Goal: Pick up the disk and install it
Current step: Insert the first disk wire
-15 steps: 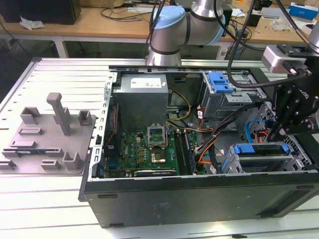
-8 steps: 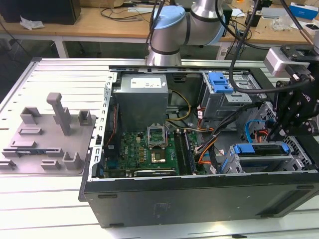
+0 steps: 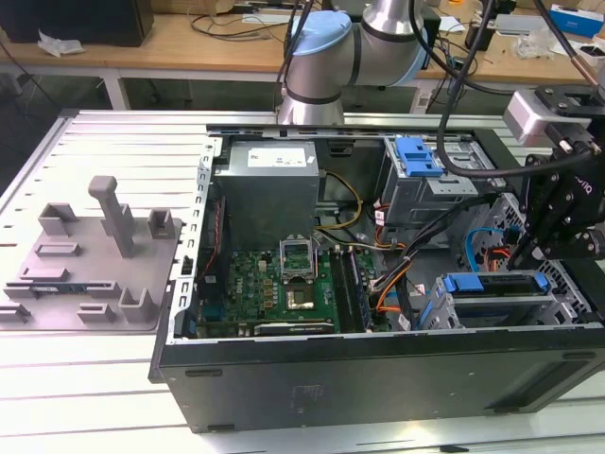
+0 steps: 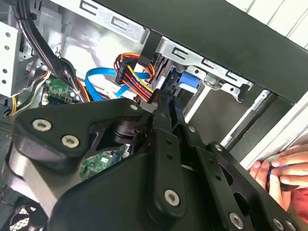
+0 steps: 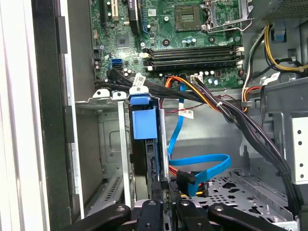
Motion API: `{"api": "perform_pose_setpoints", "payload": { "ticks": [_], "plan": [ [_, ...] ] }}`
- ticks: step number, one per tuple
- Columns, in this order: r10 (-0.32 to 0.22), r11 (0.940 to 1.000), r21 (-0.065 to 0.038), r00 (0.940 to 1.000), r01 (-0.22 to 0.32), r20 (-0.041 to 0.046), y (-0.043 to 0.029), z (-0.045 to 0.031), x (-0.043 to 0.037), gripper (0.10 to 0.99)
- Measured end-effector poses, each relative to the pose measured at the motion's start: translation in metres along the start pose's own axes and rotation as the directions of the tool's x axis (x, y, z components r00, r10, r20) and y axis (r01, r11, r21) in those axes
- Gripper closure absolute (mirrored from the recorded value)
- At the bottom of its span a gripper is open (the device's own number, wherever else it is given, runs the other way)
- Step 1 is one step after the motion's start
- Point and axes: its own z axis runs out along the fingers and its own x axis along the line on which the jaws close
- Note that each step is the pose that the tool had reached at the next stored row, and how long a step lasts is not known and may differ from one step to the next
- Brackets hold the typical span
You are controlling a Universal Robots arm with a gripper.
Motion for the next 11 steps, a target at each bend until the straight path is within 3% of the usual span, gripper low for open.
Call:
{"api": "perform_pose_setpoints", "payload": {
  "ticks": [11],
  "plan": [
    [0.017, 0.9999, 0.000, 0.9998, -0.017, -0.0028, -0.0014, 0.0000, 0.0022, 0.918]
  ]
}}
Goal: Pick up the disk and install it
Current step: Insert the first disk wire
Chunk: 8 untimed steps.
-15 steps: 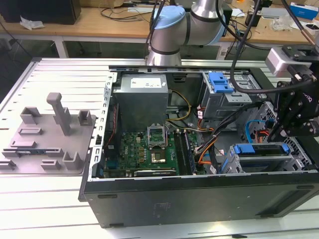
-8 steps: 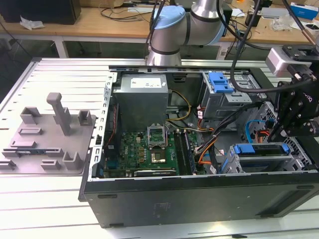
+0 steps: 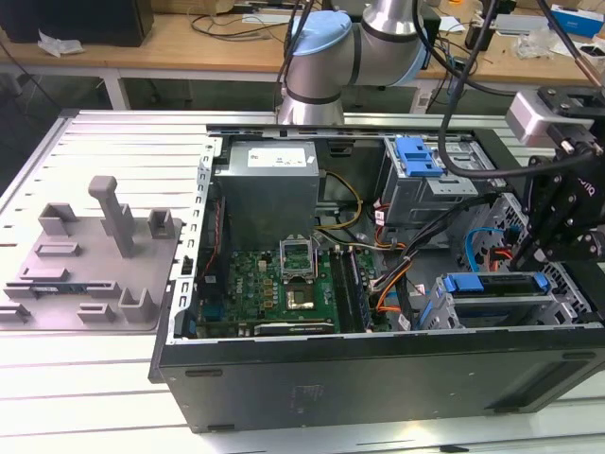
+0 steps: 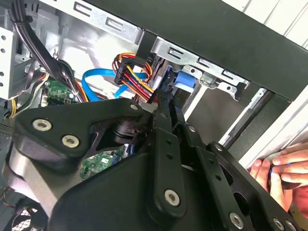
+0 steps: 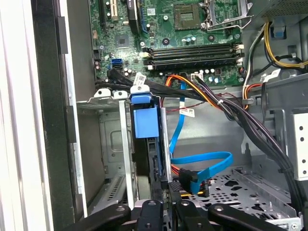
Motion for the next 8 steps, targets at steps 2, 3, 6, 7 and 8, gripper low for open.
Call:
{"api": "perform_pose_setpoints", "payload": {
  "ticks": [2, 3, 6, 7, 8],
  "plan": [
    [0.000, 1.0000, 0.000, 1.0000, 0.000, -0.0003, 0.0002, 0.0001, 0.0002, 0.918],
    [0.000, 1.0000, 0.000, 1.0000, 0.000, -0.0003, 0.0003, 0.0001, 0.0005, 0.918],
    [0.000, 1.0000, 0.000, 1.0000, 0.000, -0.0004, 0.0007, 0.0003, 0.0018, 0.918],
    [0.000, 1.0000, 0.000, 1.0000, 0.000, -0.0004, 0.0007, 0.0003, 0.0024, 0.918],
    [0.000, 1.0000, 0.000, 1.0000, 0.000, -0.0004, 0.0007, 0.0004, 0.0024, 0.918]
  ]
}}
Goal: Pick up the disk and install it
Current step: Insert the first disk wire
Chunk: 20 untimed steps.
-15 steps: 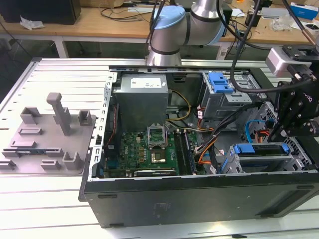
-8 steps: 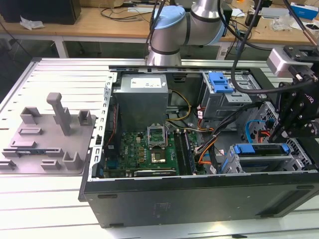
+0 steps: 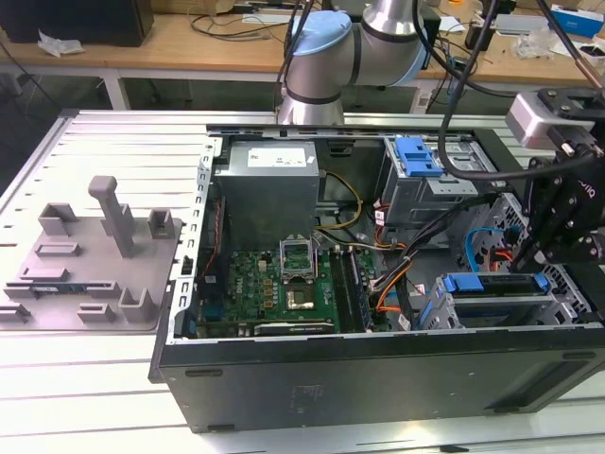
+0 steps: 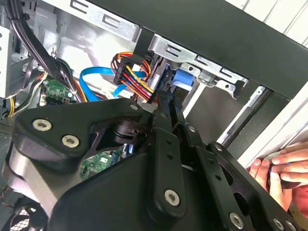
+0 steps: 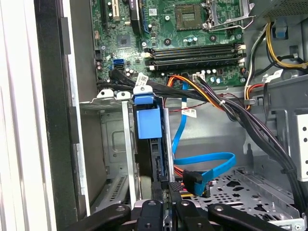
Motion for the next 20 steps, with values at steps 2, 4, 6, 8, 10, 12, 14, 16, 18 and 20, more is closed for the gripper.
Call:
{"api": "perform_pose_setpoints", "payload": {
  "ticks": [2, 4, 6, 8, 10, 12, 14, 16, 18, 20],
  "plan": [
    [0.000, 1.0000, 0.000, 1.0000, 0.000, -0.0001, 0.0000, 0.0000, 0.0001, 0.918],
    [0.000, 1.0000, 0.000, 1.0000, 0.000, -0.0002, 0.0000, 0.0000, 0.0002, 0.918],
    [0.000, 1.0000, 0.000, 1.0000, 0.000, -0.0001, 0.0000, 0.0000, 0.0002, 0.918],
    [0.000, 1.0000, 0.000, 1.0000, 0.000, -0.0002, 0.0000, 0.0000, 0.0002, 0.918],
    [0.000, 1.0000, 0.000, 1.0000, 0.000, -0.0004, 0.0000, 0.0002, 0.0003, 0.918],
    [0.000, 1.0000, 0.000, 1.0000, 0.000, -0.0002, 0.0000, 0.0006, 0.0002, 0.918],
    [0.000, 1.0000, 0.000, 1.0000, 0.000, -0.0003, 0.0000, 0.0009, 0.0002, 0.918],
    [0.000, 1.0000, 0.000, 1.0000, 0.000, 0.0001, 0.0000, 0.0011, 0.0000, 0.918],
    [0.000, 0.9998, 0.018, 1.0000, 0.000, 0.0026, 0.0009, 0.0010, -0.0006, 0.918],
    [0.000, 0.9997, 0.023, 1.0000, 0.000, 0.0033, 0.0019, 0.0010, -0.0005, 0.918]
  ]
}}
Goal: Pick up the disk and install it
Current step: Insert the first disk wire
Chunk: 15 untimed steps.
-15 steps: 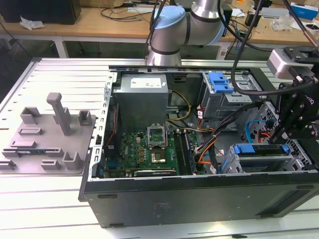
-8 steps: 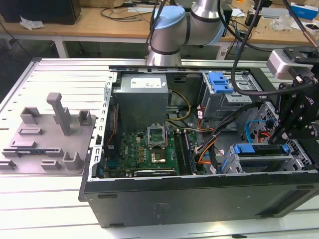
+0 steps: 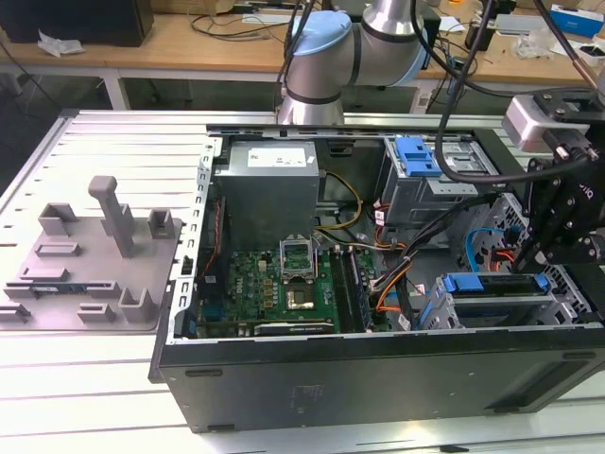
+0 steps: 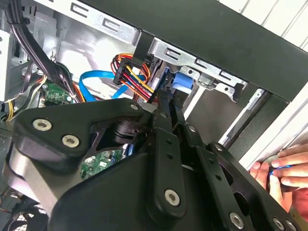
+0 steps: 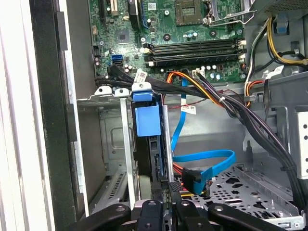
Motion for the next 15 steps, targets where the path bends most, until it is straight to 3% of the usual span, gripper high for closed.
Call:
{"api": "perform_pose_setpoints", "payload": {
  "ticks": [7, 11, 15],
  "plan": [
    [0.016, 0.9999, 0.001, 0.9999, -0.016, -0.0023, 0.0031, -0.0001, -0.0026, 0.918],
    [0.027, 0.9996, 0.004, 0.9993, -0.027, -0.0274, 0.0036, -0.0019, -0.0066, 0.918],
    [0.033, 0.9994, 0.005, 0.9987, -0.033, -0.0391, 0.0027, -0.0021, -0.0083, 0.918]
  ]
}}
